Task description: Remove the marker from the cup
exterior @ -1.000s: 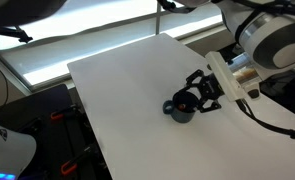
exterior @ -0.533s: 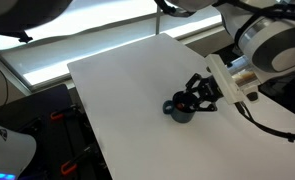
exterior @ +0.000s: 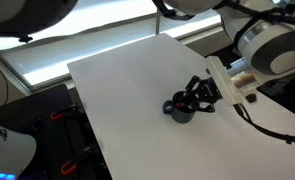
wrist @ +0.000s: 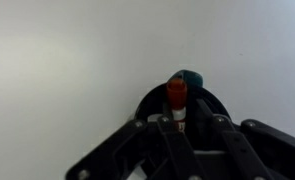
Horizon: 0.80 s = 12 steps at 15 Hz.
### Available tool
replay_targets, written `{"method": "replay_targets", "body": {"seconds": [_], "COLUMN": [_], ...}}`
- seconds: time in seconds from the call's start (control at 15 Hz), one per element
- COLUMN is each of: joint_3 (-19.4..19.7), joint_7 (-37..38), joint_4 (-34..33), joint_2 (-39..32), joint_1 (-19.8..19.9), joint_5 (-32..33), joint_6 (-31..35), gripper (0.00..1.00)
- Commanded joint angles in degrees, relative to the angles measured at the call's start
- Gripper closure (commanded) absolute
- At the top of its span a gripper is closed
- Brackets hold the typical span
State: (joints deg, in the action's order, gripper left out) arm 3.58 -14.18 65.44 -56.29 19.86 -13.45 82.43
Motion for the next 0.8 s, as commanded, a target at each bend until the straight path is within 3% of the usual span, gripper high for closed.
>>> {"method": "replay_targets", "body": {"seconds": [0.0,0.07,0.73], "joint_3": [-0.3,-0.3,-0.2], "joint_7": [0.9,1.0,1.6], "joint_4": [-2.4,-2.5,-4.7], "joint_2": [-1.0,-1.2,-3.2], "joint_1": [0.3,0.3,1.2], "joint_5": [0.6,0.6,0.4], "joint_6": [-2.2,-2.4,-2.9], "gripper": [0.8,0.96,1.0]}}
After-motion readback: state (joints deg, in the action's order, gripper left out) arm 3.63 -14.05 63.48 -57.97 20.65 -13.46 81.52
